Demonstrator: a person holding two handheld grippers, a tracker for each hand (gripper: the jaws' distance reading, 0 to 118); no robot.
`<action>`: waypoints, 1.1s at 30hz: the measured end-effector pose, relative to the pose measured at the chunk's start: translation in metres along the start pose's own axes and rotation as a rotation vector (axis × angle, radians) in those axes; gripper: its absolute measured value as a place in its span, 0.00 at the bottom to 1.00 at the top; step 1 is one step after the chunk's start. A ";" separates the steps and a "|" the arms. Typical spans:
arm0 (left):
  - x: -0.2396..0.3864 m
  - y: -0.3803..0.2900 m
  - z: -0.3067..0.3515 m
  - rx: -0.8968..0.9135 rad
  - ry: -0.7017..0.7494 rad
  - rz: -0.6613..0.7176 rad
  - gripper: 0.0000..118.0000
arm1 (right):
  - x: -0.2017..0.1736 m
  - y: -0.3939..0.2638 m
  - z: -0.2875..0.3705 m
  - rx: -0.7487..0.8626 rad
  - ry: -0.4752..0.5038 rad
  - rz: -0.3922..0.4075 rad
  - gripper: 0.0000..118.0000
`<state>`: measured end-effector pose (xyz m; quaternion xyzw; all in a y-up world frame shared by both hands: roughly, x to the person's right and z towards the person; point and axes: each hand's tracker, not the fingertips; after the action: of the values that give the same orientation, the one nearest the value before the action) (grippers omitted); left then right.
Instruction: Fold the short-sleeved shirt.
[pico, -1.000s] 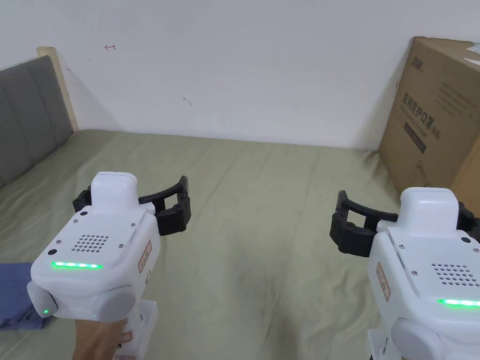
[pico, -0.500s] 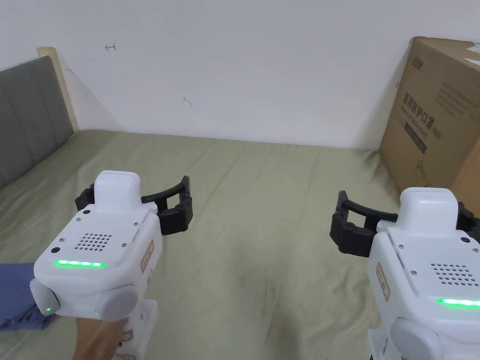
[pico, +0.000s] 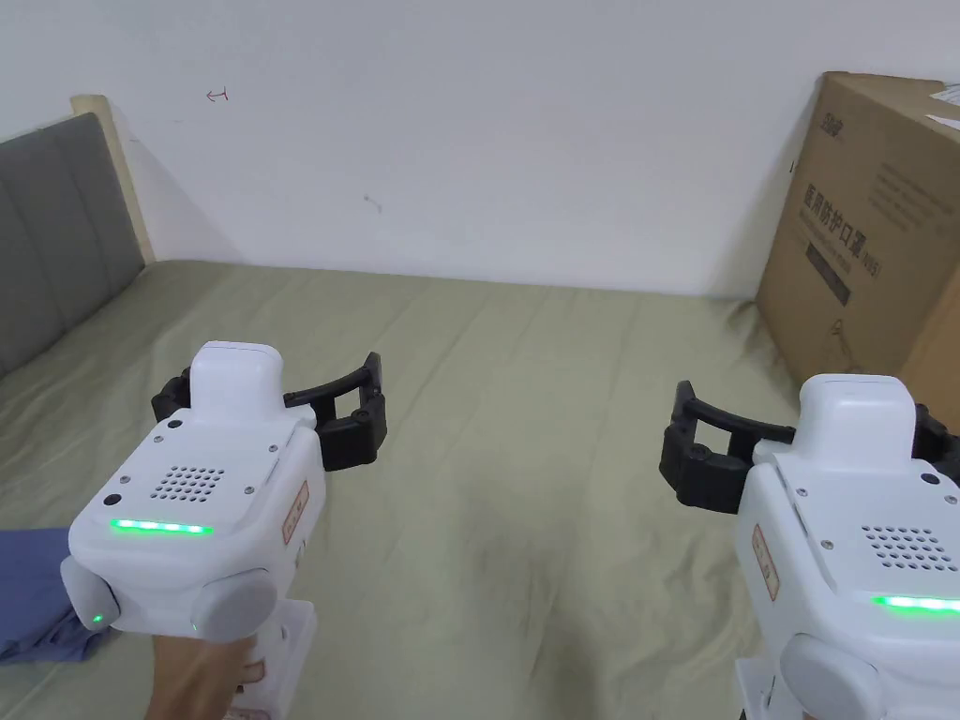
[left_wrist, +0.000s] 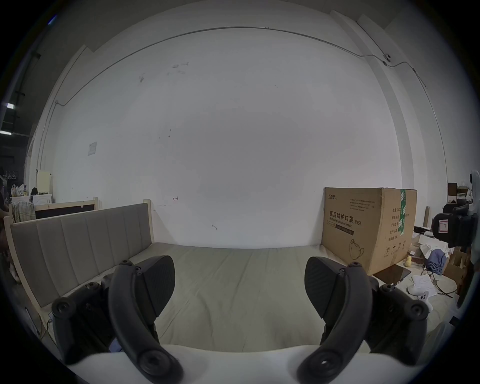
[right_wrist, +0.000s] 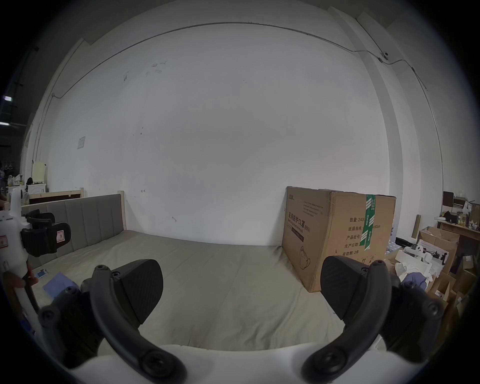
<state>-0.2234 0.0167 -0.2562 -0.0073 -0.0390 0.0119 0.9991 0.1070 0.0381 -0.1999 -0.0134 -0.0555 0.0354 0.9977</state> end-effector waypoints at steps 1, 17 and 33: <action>0.000 0.000 0.000 -0.001 0.000 0.000 0.87 | 0.000 0.000 0.000 0.000 0.001 0.000 1.00; -0.003 -0.002 -0.001 -0.005 0.003 0.007 0.87 | -0.002 0.001 0.000 0.006 0.006 0.000 1.00; -0.009 0.000 0.002 -0.012 0.004 0.039 0.87 | -0.012 0.017 -0.024 -0.528 -0.116 -0.216 1.00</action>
<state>-0.2330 0.0161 -0.2549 -0.0140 -0.0370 0.0310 0.9987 0.0968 0.0540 -0.2256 -0.2643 -0.1211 -0.0859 0.9529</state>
